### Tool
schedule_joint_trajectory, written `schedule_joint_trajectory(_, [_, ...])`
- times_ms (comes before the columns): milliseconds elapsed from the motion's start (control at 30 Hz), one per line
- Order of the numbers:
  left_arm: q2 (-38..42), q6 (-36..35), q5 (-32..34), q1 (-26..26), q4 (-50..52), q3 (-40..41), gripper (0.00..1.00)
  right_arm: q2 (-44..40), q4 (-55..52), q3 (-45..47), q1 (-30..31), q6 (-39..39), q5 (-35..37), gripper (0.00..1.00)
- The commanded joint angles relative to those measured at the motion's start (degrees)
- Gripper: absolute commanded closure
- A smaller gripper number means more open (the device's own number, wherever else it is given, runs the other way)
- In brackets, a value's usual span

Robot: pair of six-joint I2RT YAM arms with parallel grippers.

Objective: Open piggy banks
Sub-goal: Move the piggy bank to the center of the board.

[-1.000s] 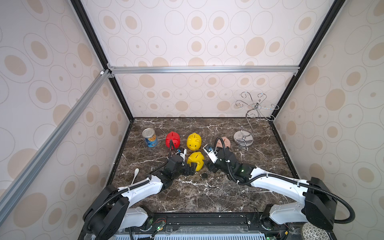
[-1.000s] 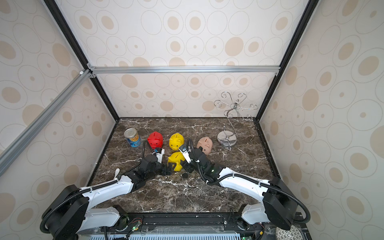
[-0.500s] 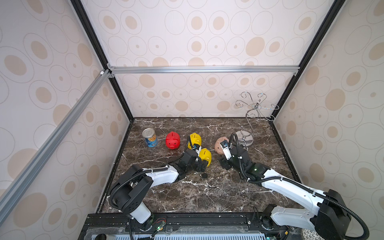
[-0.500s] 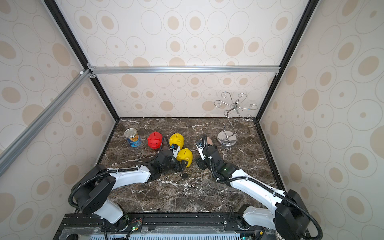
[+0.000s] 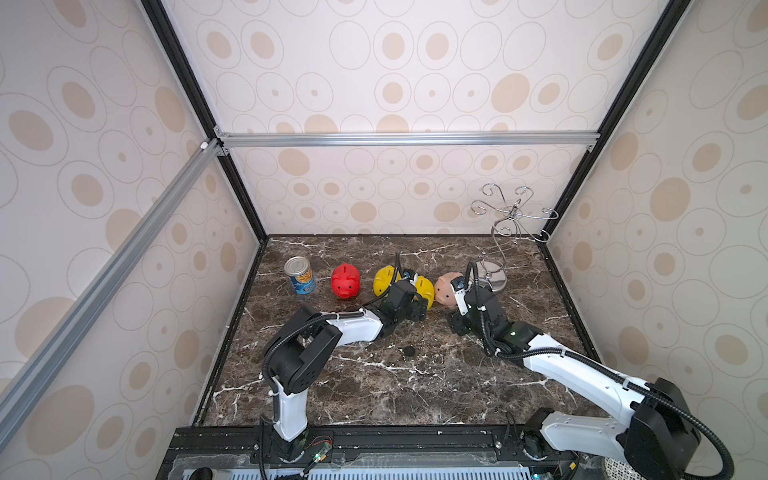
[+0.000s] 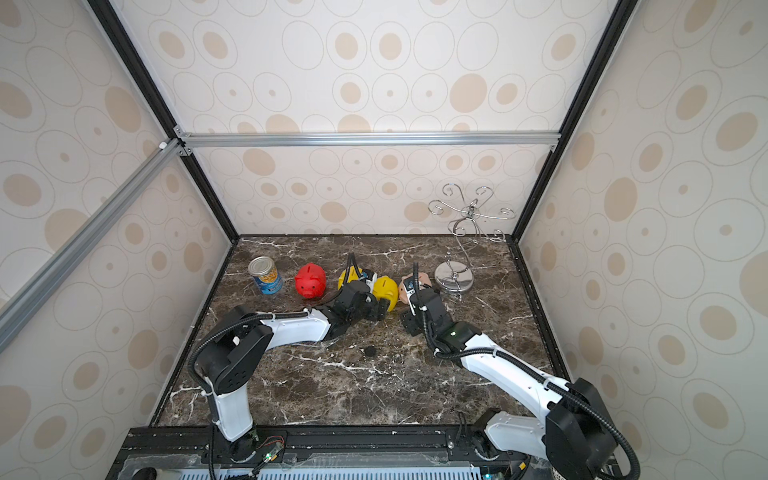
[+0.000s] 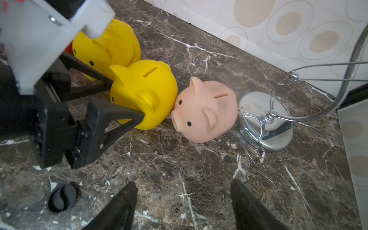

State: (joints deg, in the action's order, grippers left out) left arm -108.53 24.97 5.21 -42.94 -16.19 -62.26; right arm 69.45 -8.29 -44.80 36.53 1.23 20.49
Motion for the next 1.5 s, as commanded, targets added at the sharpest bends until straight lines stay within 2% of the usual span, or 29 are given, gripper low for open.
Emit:
schedule_joint_trajectory(0, [-1.74, 1.4, 4.75, -0.36, 3.23, -2.38, 0.17, 2.19, -0.9, -3.54, -1.15, 5.12, 5.66, 0.23])
schedule_joint_trajectory(233, [-1.62, 2.54, 8.63, 0.46, 5.69, -4.58, 0.14, 11.0, 1.9, -9.81, -5.28, 8.1, 6.91, 0.21])
schedule_joint_trajectory(367, [2.17, 2.42, 4.67, 0.87, 5.3, -2.89, 0.11, 16.28, 3.43, -14.18, -6.61, 8.67, 6.88, 0.15])
schedule_joint_trajectory(467, [8.63, 3.51, 2.63, 0.8, 4.96, 1.61, 0.11, 20.86, 1.8, -17.99, -7.5, 11.43, 5.15, 0.14])
schedule_joint_trajectory(600, [20.75, 5.71, 2.59, 0.75, 3.01, 11.27, 0.1, 25.22, 3.75, -20.26, -7.84, 14.51, 6.79, 0.13])
schedule_joint_trajectory(767, [33.62, 7.39, 3.93, 0.82, 5.17, 19.53, 0.09, 30.3, 4.67, -23.12, -8.57, 17.52, 9.51, 0.13])
schedule_joint_trajectory(900, [41.16, 8.07, 4.51, 0.82, 7.3, 23.32, 0.08, 33.77, 2.0, -26.72, -9.86, 17.8, 9.52, 0.13])
schedule_joint_trajectory(1000, [45.04, 7.81, 5.05, 0.79, 9.1, 24.78, 0.08, 34.4, 1.75, -25.95, -10.4, 18.04, 8.75, 0.14])
schedule_joint_trajectory(1033, [45.97, 7.62, 5.53, 0.78, 9.38, 25.23, 0.07, 33.99, 1.95, -25.09, -10.69, 18.08, 7.37, 0.14])
schedule_joint_trajectory(1167, [48.06, 6.09, 6.46, 0.82, 10.16, 26.04, 0.07, 32.25, 4.17, -20.92, -13.08, 17.41, -7.56, 0.15])
schedule_joint_trajectory(1267, [47.93, 5.79, 6.11, 0.83, 10.05, 26.32, 0.07, 30.71, 3.3, -18.79, -13.57, 15.65, -14.28, 0.17])
schedule_joint_trajectory(1467, [46.28, 4.96, 4.65, 0.8, 8.35, 25.93, 0.08, 25.67, 5.52, -12.96, -13.68, 13.63, -18.7, 0.19])
